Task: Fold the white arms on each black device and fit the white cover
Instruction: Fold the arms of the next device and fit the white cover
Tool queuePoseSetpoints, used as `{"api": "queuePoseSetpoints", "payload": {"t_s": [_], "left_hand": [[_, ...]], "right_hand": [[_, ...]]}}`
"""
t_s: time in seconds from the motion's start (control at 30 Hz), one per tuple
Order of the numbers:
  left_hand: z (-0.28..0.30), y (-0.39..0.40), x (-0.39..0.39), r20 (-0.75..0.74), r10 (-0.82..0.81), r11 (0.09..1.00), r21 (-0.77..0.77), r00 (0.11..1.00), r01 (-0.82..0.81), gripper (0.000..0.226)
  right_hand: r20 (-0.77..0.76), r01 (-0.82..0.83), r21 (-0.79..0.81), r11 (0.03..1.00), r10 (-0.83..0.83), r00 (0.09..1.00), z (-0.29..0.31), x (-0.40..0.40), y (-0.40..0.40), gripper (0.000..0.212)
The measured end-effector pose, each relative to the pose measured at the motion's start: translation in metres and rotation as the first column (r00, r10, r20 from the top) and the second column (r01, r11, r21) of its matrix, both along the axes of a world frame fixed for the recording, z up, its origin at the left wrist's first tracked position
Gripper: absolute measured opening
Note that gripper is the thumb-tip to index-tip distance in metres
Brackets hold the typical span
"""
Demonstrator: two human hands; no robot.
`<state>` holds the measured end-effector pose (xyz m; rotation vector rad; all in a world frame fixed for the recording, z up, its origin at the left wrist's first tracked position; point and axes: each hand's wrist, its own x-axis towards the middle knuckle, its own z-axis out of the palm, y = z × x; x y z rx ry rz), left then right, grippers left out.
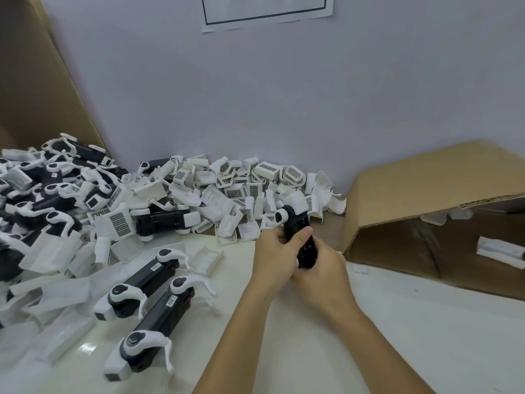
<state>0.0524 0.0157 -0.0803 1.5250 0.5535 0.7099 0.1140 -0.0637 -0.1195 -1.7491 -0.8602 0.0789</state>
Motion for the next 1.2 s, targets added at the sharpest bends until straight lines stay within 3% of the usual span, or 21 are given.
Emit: {"api": "queuePoseSetpoints", "payload": {"t_s": [0.23, 0.43, 0.57, 0.67, 0.77, 0.87, 0.9, 1.0, 1.2], "left_hand": [[0.003, -0.001, 0.002, -0.009, -0.010, 0.999, 0.054, 1.000, 0.010, 0.013], [0.002, -0.001, 0.002, -0.013, 0.001, 0.982, 0.187, 1.000, 0.002, 0.004], [-0.001, 0.009, -0.003, -0.045, -0.065, 0.937, 0.340, 0.997, 0.076, 0.026], [-0.007, 0.015, -0.007, -0.093, -0.037, 0.860, 0.504, 0.995, 0.080, 0.031], [-0.012, 0.019, -0.010, -0.178, 0.000, 0.737, 0.665, 0.984, 0.120, 0.030], [-0.012, 0.018, -0.012, -0.263, 0.051, 0.634, 0.754, 0.964, 0.172, 0.012], [-0.011, 0.017, -0.013, -0.270, 0.064, 0.618, 0.767, 0.961, 0.174, 0.017], [-0.010, 0.014, -0.015, -0.276, 0.059, 0.613, 0.769, 0.959, 0.183, 0.028], [-0.009, 0.014, -0.016, -0.310, 0.034, 0.605, 0.764, 0.950, 0.227, 0.020]], "right_hand": [[-0.054, 0.031, 0.044, 0.999, -0.029, 0.998, 0.005, 0.002, -0.005, 0.016], [-0.114, -0.065, 0.061, 0.996, 0.071, 0.991, 0.004, 0.003, -0.005, 0.038], [-0.094, -0.118, 0.134, 0.984, 0.131, 0.987, 0.005, 0.004, -0.004, 0.065], [-0.189, -0.110, 0.304, 0.946, 0.173, 0.967, 0.004, 0.007, -0.011, 0.075], [-0.251, -0.077, 0.334, 0.939, 0.167, 0.954, 0.005, 0.008, -0.012, 0.071], [-0.241, 0.042, 0.276, 0.960, 0.027, 0.970, 0.006, 0.010, -0.006, 0.062], [-0.237, 0.069, 0.267, 0.961, -0.004, 0.972, 0.006, 0.011, -0.005, 0.056], [-0.228, 0.098, 0.229, 0.969, -0.044, 0.973, 0.003, 0.013, -0.004, 0.056], [-0.234, 0.119, 0.237, 0.964, -0.062, 0.970, 0.005, 0.013, -0.003, 0.053]]}}
